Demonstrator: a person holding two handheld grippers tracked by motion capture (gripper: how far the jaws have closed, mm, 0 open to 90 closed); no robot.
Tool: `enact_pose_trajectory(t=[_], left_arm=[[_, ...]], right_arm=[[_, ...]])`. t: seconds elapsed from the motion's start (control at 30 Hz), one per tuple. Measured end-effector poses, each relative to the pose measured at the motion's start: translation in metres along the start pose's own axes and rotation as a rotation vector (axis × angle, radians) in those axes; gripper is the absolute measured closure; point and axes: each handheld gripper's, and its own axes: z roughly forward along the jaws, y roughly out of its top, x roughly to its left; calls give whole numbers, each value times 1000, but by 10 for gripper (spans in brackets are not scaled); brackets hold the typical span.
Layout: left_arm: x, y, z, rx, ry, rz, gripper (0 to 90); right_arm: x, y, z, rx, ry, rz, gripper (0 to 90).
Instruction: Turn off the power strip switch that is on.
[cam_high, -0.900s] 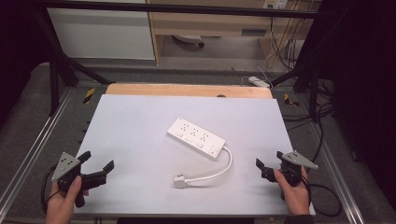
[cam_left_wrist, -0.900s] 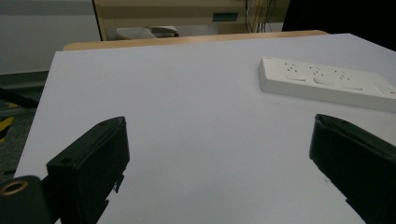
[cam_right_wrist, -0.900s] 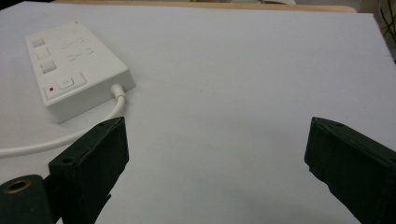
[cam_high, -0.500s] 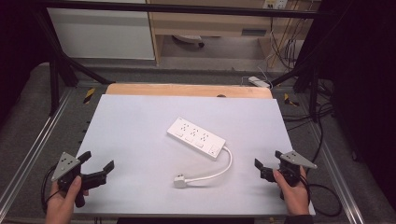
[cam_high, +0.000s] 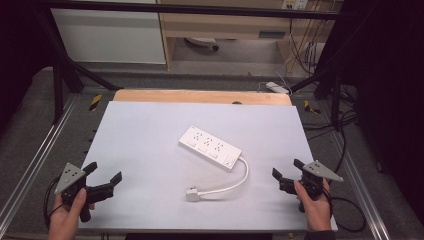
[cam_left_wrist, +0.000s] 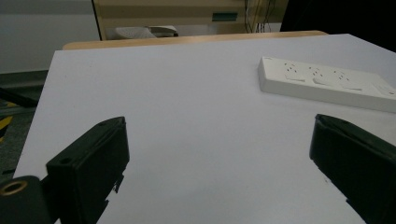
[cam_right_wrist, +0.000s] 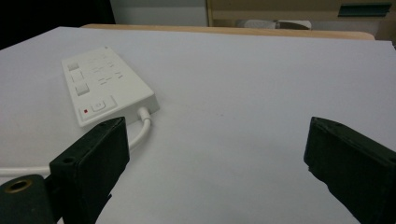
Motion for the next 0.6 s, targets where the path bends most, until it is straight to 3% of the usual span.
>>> enact_pose_trajectory(t=[0.4,0.6], left_arm=[[-1,-1,1,6,-2,-4,47],[-1,-1,1,10,-2,0,47]], right_arm=[[5,17,-7,-70,-3,47,37],[15,33,-7,-67,31,22,55]])
